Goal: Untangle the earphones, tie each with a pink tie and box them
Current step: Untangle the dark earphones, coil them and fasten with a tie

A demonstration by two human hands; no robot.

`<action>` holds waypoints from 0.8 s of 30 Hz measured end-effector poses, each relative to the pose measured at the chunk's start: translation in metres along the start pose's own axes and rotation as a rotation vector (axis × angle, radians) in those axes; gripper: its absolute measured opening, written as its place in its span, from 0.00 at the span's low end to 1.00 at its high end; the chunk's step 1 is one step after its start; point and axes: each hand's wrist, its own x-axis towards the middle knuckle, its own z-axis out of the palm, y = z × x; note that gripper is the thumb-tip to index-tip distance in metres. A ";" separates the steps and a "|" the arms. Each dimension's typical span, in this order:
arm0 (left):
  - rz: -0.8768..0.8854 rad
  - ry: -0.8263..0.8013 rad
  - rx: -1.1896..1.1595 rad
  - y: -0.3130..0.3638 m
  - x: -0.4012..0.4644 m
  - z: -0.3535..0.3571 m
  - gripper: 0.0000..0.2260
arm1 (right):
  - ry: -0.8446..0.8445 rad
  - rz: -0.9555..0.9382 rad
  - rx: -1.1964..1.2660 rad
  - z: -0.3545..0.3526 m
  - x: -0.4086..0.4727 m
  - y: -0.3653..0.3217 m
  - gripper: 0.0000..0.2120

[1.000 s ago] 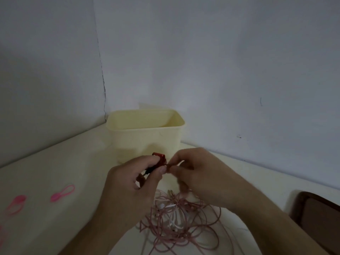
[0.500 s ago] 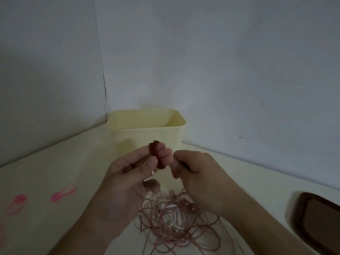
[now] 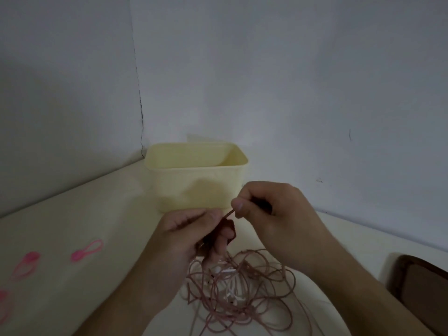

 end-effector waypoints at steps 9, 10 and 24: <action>0.073 -0.037 -0.262 0.004 0.004 -0.005 0.17 | -0.131 0.086 -0.110 0.023 -0.003 0.005 0.11; 0.089 -0.024 -0.211 0.004 0.004 -0.005 0.16 | -0.141 0.095 -0.119 0.025 -0.004 0.003 0.11; 0.197 -0.003 0.452 -0.006 0.004 0.000 0.26 | -0.007 -0.036 -0.370 0.035 -0.013 -0.015 0.06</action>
